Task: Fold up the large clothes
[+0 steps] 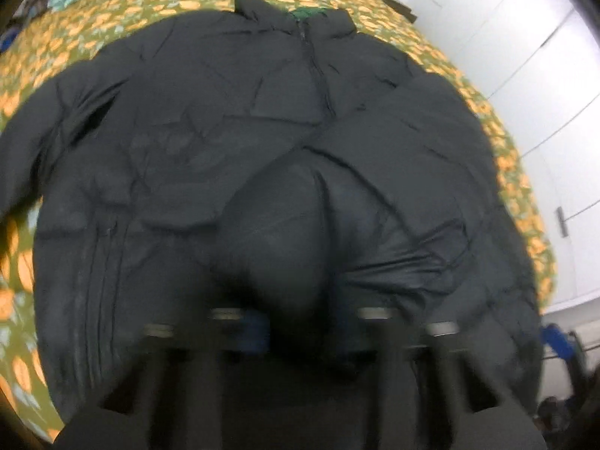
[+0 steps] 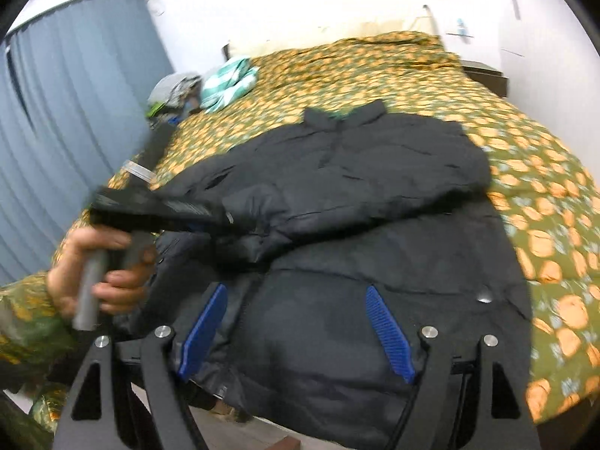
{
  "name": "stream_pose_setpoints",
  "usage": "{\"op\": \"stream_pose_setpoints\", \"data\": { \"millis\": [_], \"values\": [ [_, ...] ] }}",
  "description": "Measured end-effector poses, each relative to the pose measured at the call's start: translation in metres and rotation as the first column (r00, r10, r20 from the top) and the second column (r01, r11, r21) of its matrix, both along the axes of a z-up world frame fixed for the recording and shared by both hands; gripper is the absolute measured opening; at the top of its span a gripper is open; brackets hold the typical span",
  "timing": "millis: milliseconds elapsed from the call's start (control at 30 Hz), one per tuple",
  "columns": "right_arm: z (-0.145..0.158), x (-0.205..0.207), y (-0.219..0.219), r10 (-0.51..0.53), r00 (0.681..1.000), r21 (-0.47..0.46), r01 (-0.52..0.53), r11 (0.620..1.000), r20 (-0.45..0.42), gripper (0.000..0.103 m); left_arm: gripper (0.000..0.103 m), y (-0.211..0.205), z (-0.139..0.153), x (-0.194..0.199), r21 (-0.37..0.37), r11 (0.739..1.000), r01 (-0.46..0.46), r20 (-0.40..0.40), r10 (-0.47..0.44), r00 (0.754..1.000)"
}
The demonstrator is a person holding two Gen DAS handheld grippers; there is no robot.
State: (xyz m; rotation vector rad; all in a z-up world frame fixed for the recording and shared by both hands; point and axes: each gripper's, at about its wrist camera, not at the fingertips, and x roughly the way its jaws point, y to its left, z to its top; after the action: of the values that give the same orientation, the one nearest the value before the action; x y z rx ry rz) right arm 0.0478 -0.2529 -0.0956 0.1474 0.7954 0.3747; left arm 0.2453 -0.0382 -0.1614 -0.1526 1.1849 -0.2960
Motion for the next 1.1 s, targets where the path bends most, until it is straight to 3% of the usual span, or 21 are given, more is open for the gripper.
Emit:
{"op": "stream_pose_setpoints", "data": {
  "millis": [133, 267, 467, 567, 667, 867, 1033, 1100],
  "values": [
    [0.009, 0.014, -0.032, -0.059, 0.998, -0.010, 0.059, 0.998, 0.023, 0.078, 0.008, 0.016, 0.043, 0.031, 0.017, 0.999, -0.051, 0.106, 0.049, 0.993],
    [0.023, 0.060, -0.060, -0.089, 0.994, -0.062, 0.093, 0.994, 0.064, 0.078, 0.008, 0.062, 0.081, 0.079, 0.038, 0.984, -0.173, 0.202, 0.162, 0.966],
    [0.036, 0.171, -0.076, -0.106, 0.992, -0.099, 0.113, 0.989, 0.069, 0.078, 0.008, 0.099, 0.044, 0.117, 0.107, 0.965, -0.238, 0.160, 0.220, 0.962],
    [0.025, 0.235, -0.071, -0.114, 0.993, -0.086, 0.114, 0.990, 0.000, 0.057, 0.009, 0.107, 0.026, 0.122, 0.131, 0.961, -0.245, 0.144, 0.226, 0.964],
    [-0.003, 0.286, -0.057, -0.108, 0.992, -0.083, 0.103, 0.991, -0.062, 0.056, 0.010, 0.108, 0.010, 0.128, 0.130, 0.958, -0.254, 0.120, 0.239, 0.964],
    [-0.093, 0.327, -0.024, -0.067, 0.966, -0.152, 0.029, 0.988, -0.249, 0.056, 0.013, 0.114, -0.015, 0.132, 0.132, 0.960, -0.248, 0.098, 0.237, 0.967],
    [-0.083, 0.342, -0.023, -0.041, 0.948, -0.151, -0.007, 0.988, -0.315, 0.056, 0.015, 0.114, -0.025, 0.133, 0.134, 0.964, -0.229, 0.099, 0.217, 0.971],
    [-0.061, 0.353, -0.030, -0.048, 0.961, -0.133, 0.012, 0.991, -0.273, 0.056, 0.016, 0.114, -0.030, 0.131, 0.131, 0.965, -0.226, 0.108, 0.212, 0.971]
  ]
}}
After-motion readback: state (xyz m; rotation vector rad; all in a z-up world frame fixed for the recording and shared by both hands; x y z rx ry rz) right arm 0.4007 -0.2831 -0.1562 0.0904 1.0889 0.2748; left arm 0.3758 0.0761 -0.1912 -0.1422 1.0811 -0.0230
